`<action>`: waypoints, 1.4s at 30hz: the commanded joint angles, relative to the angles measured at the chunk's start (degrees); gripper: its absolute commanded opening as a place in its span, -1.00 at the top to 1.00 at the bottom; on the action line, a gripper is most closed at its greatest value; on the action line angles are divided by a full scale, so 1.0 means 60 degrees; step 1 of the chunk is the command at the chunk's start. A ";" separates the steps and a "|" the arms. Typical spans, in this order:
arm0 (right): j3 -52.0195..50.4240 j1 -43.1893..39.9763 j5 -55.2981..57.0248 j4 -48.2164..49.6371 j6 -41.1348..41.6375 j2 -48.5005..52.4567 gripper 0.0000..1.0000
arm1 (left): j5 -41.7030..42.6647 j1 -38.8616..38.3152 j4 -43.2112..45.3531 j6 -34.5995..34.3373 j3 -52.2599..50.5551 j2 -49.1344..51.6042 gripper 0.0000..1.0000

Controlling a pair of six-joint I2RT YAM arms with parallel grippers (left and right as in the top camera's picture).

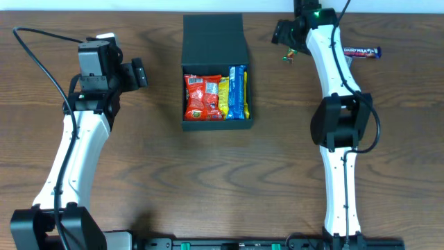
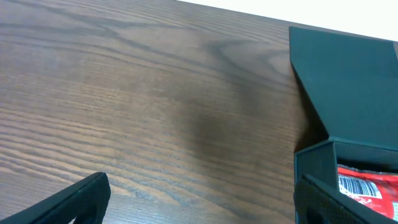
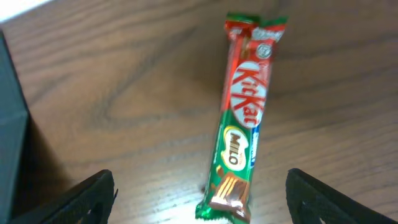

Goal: Pack container
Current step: 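Move the right gripper to the KitKat Milo bar, then grasp the KitKat Milo bar with the right gripper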

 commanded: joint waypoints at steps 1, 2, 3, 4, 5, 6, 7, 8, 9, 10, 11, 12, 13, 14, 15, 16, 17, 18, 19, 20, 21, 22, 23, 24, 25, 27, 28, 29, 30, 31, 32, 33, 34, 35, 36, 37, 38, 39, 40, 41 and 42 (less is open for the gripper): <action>0.0098 -0.0109 0.0452 0.0229 0.0597 -0.0120 -0.78 | 0.0033 0.0036 -0.0029 -0.0036 -0.0055 0.0073 -0.91; 0.0098 -0.0131 0.0448 0.0379 0.0597 -0.0055 -0.75 | 0.0029 0.0040 -0.0025 -0.0036 -0.0055 0.0073 -0.91; 0.0098 -0.0164 0.0437 0.0543 0.0601 0.0004 -0.74 | 0.0025 0.0040 -0.0025 -0.0033 -0.0055 0.0073 -0.91; 0.0098 -0.0164 0.0412 0.0663 0.0601 0.0091 -0.74 | 0.0025 0.0040 -0.0022 -0.0018 -0.0055 0.0073 -0.91; 0.0098 -0.0171 0.0408 0.0747 0.0605 0.0168 -0.74 | 0.0025 0.0040 -0.0022 0.0022 -0.0055 0.0073 -0.91; 0.0098 -0.0178 0.0412 0.0812 0.0608 0.0270 -0.74 | 0.0025 0.0040 -0.0025 0.0040 -0.0055 0.0073 -0.91; 0.0098 -0.0178 0.0415 0.0852 0.0605 0.0331 -0.74 | 0.0025 0.0040 -0.0022 0.0040 -0.0055 0.0073 -0.91; 0.0098 -0.0178 0.0455 0.0878 0.0648 0.0441 -0.74 | 0.0025 0.0040 -0.0022 0.0040 -0.0055 0.0073 -0.91; 0.0098 -0.0186 0.0448 0.0914 0.0670 0.0466 -0.73 | 0.0025 0.0040 -0.0022 0.0040 -0.0055 0.0073 -0.91; 0.0098 -0.0197 0.0452 0.0951 0.0670 0.0535 -0.72 | 0.0025 0.0040 -0.0025 0.0040 -0.0055 0.0073 -0.91; 0.0098 -0.0222 0.0470 0.0991 0.0670 0.0597 -0.72 | 0.0025 0.0040 -0.0025 0.0040 -0.0055 0.0073 -0.91; 0.0098 -0.0237 0.0459 0.1031 0.0670 0.0645 -0.72 | 0.0025 0.0040 -0.0025 0.0036 -0.0055 0.0073 -0.91; 0.0098 -0.0251 0.0452 0.1049 0.0670 0.0699 -0.71 | 0.0025 0.0040 -0.0025 0.0036 -0.0055 0.0073 -0.91; 0.0098 -0.0273 0.0401 0.1082 0.0667 0.0736 -0.69 | 0.0025 0.0040 -0.0025 0.0036 -0.0055 0.0073 -0.91; 0.0098 -0.0284 0.0375 0.1086 0.0670 0.0794 -0.68 | 0.0025 0.0040 -0.0025 0.0036 -0.0055 0.0073 -0.91; 0.0098 -0.0299 0.0372 0.1067 0.0670 0.0805 -0.67 | 0.0025 0.0040 -0.0022 0.0036 -0.0055 0.0073 -0.91; 0.0098 -0.0306 0.0372 0.1064 0.0670 0.0882 -0.66 | 0.0025 0.0040 -0.0011 0.0036 -0.0055 0.0073 -0.91; 0.0098 -0.0310 0.0335 0.1053 0.0667 0.0892 -0.64 | 0.0025 0.0040 0.0007 0.0036 -0.0055 0.0073 -0.91; 0.0098 -0.0313 0.0317 0.1042 0.0667 0.0933 -0.63 | 0.0025 0.0040 0.0015 0.0036 -0.0055 0.0073 -0.91; 0.0098 -0.0313 0.0251 0.1045 0.0667 0.0951 -0.59 | 0.0025 0.0040 0.0044 0.0036 -0.0055 0.0073 -0.91; 0.0098 -0.0324 0.0204 0.1042 0.0667 0.0954 -0.54 | 0.0025 0.0040 0.0066 0.0036 -0.0055 0.0073 -0.91; 0.0098 -0.0331 0.0189 0.1045 0.0667 0.0954 -0.47 | 0.0025 0.0040 0.0084 0.0036 -0.0055 0.0073 -0.91; 0.0098 -0.0335 0.0189 0.1042 0.0667 0.0954 -0.38 | 0.0029 0.0040 0.0098 0.0036 -0.0055 0.0073 -0.91; 0.0098 -0.0342 0.0189 0.1035 0.0667 0.0958 -0.34 | 0.0029 0.0040 0.0095 0.0036 -0.0055 0.0073 -0.91; 0.0095 -0.0350 0.0186 0.1005 0.0667 0.0969 -0.29 | 0.0029 0.0040 0.0095 0.0036 -0.0055 0.0073 -0.91; 0.0095 -0.0375 0.0080 0.0958 0.0667 0.1042 -0.28 | 0.0029 0.0040 0.0095 0.0036 -0.0055 0.0073 -0.91; 0.0095 -0.0386 -0.0047 0.0892 0.0667 0.1115 -0.27 | 0.0029 0.0040 0.0095 0.0036 -0.0055 0.0073 -0.91; 0.0095 -0.0408 -0.0219 0.0831 0.0667 0.1177 -0.27 | 0.0029 0.0040 0.0095 0.0036 -0.0055 0.0073 -0.91; 0.0095 -0.0415 -0.0350 0.0798 0.0667 0.1220 -0.27 | 0.0029 0.0040 0.0095 0.0036 -0.0055 0.0073 -0.91; 0.0095 -0.0430 -0.0382 0.0721 0.0667 0.1264 -0.27 | 0.0033 0.0040 0.0091 0.0033 -0.0055 0.0073 -0.91; 0.0095 -0.0430 -0.0379 0.0648 0.0667 0.1264 -0.26 | 0.0029 0.0036 0.0091 0.0033 -0.0055 0.0073 -0.91; 0.0095 -0.0430 -0.0342 0.0627 0.0663 0.1264 -0.25 | 0.0029 0.0036 0.0087 0.0033 -0.0055 0.0073 -0.91; 0.0095 -0.0433 -0.0306 0.0627 0.0659 0.1264 -0.25 | 0.0033 0.0040 0.0087 0.0033 -0.0055 0.0073 -0.91; 0.0095 -0.0444 -0.0310 0.0627 0.0663 0.1264 -0.21 | 0.0033 0.0036 0.0087 0.0033 -0.0055 0.0073 -0.91; 0.0095 -0.0463 -0.0310 0.0612 0.0663 0.1264 -0.15 | 0.0033 0.0036 0.0087 0.0033 -0.0055 0.0073 -0.91; 0.0095 -0.0474 -0.0313 0.0590 0.0663 0.1264 -0.08 | 0.0033 0.0036 0.0084 0.0033 -0.0055 0.0073 -0.91; 0.0095 -0.0484 -0.0313 0.0565 0.0659 0.1264 -0.01 | 0.0033 0.0036 0.0084 0.0029 -0.0055 0.0073 -0.91; 0.0095 -0.0484 -0.0310 0.0543 0.0659 0.1264 0.05 | 0.0033 0.0036 0.0080 0.0033 -0.0055 0.0073 -0.91; 0.0095 -0.0484 -0.0310 0.0535 0.0656 0.1264 0.11 | 0.0033 0.0036 0.0080 0.0033 -0.0055 0.0073 -0.91; 0.0095 -0.0484 -0.0310 0.0517 0.0659 0.1264 0.18 | 0.0033 0.0040 0.0080 0.0029 -0.0055 0.0073 -0.91; 0.0095 -0.0484 -0.0310 0.0499 0.0656 0.1264 0.22 | 0.0033 0.0036 0.0084 0.0033 -0.0055 0.0073 -0.91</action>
